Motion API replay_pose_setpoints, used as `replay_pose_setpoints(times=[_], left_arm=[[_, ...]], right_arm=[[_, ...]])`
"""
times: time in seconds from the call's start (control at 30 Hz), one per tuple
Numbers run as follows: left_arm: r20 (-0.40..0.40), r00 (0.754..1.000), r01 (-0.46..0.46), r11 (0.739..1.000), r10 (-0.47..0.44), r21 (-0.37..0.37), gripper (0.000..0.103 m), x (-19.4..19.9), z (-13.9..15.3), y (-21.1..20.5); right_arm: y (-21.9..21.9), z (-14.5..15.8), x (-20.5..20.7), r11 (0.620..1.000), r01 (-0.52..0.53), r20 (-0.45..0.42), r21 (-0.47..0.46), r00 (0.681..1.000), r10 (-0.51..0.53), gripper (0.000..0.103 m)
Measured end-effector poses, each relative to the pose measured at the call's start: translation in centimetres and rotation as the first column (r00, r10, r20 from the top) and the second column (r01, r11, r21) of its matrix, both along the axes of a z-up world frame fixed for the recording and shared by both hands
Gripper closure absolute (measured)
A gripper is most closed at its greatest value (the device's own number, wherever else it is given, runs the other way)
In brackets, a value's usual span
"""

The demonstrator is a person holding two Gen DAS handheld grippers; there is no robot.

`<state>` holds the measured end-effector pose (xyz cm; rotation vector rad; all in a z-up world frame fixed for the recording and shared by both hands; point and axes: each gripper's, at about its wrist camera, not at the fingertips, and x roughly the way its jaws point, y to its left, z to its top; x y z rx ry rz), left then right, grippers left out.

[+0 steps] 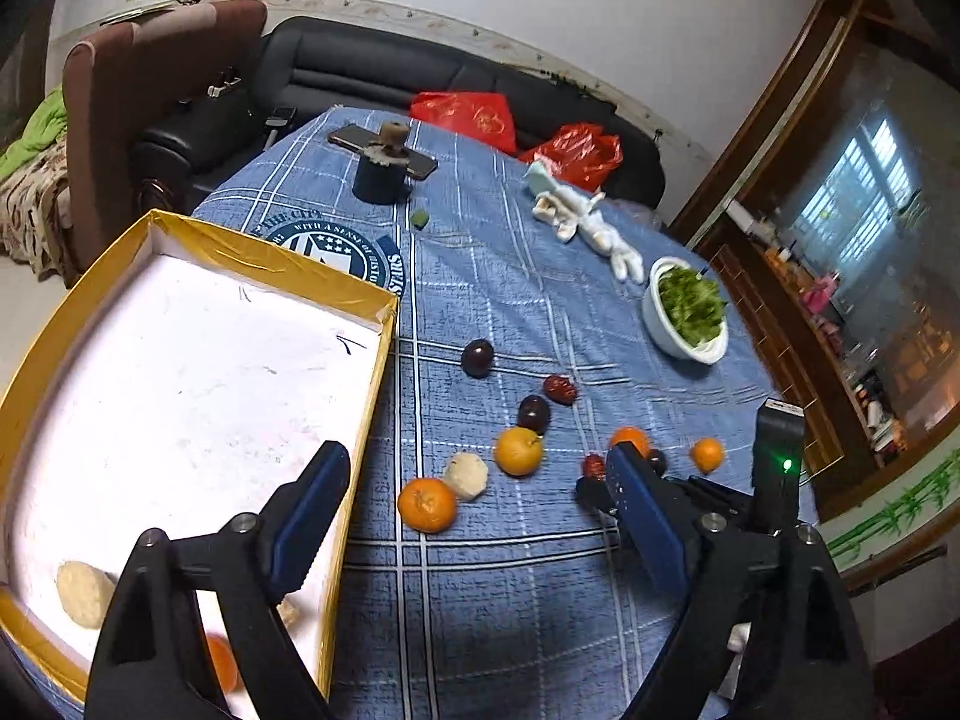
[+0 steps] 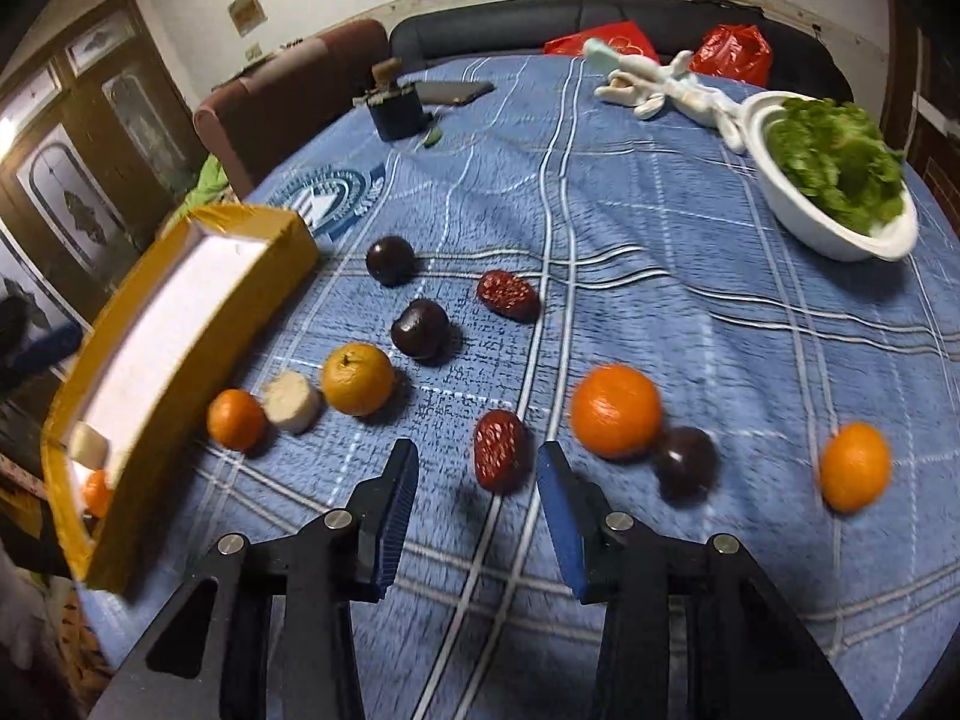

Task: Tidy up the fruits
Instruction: 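Grasp a mandarin with left tool while right tool grasps a red date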

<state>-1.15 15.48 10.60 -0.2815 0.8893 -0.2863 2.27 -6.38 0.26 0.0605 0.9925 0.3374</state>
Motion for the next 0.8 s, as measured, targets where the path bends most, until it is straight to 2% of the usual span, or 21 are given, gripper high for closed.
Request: replay_pose_setpoints(times=[0.1,0.2,0.33,0.43,0.53,0.6,0.73,0.77,0.8], left_arm=[[-0.023,0.999,0.024,0.999,-0.023,0.048,0.016,1.1,-0.9,-1.8],[-0.031,0.998,0.060,0.993,-0.057,0.100,0.016,2.1,-1.8,-4.2],[-0.045,0.994,0.102,0.981,-0.096,0.166,0.016,3.6,-3.4,-7.1],[-0.043,0.991,0.130,0.960,-0.123,0.246,0.018,4.5,-4.7,-9.2],[-0.053,0.986,0.164,0.936,-0.155,0.310,0.033,5.6,-6.2,-10.7],[-0.081,0.983,0.183,0.927,-0.166,0.326,0.048,6.4,-7.3,-11.1],[-0.124,0.978,0.201,0.923,-0.169,0.329,0.050,7.1,-9.2,-11.2],[-0.125,0.977,0.204,0.921,-0.171,0.332,0.054,7.0,-9.4,-11.2],[-0.110,0.979,0.199,0.916,-0.172,0.349,0.066,6.9,-9.3,-11.2]], right_arm=[[0.8,-0.7,0.1,1.000,0.002,0.033,-0.026,0.999,-0.001,0.058],[0.4,-0.8,0.0,1.000,0.002,0.057,0.004,0.998,-0.002,0.081],[-1.0,-0.2,0.1,0.997,0.012,0.065,0.074,0.998,-0.016,0.081],[-2.0,0.9,-0.3,0.994,0.017,0.097,0.112,0.995,-0.028,0.081],[-2.8,1.2,-0.3,0.990,0.028,0.096,0.138,0.995,-0.042,0.081],[-3.3,0.7,0.1,0.987,0.045,0.071,0.152,0.996,-0.056,0.081],[-3.3,0.4,0.1,0.987,0.049,0.053,0.155,0.997,-0.058,0.081],[-3.2,0.4,0.1,0.987,0.046,0.055,0.152,0.997,-0.055,0.081],[-3.0,0.4,0.0,0.988,0.041,0.057,0.149,0.997,-0.050,0.081]])
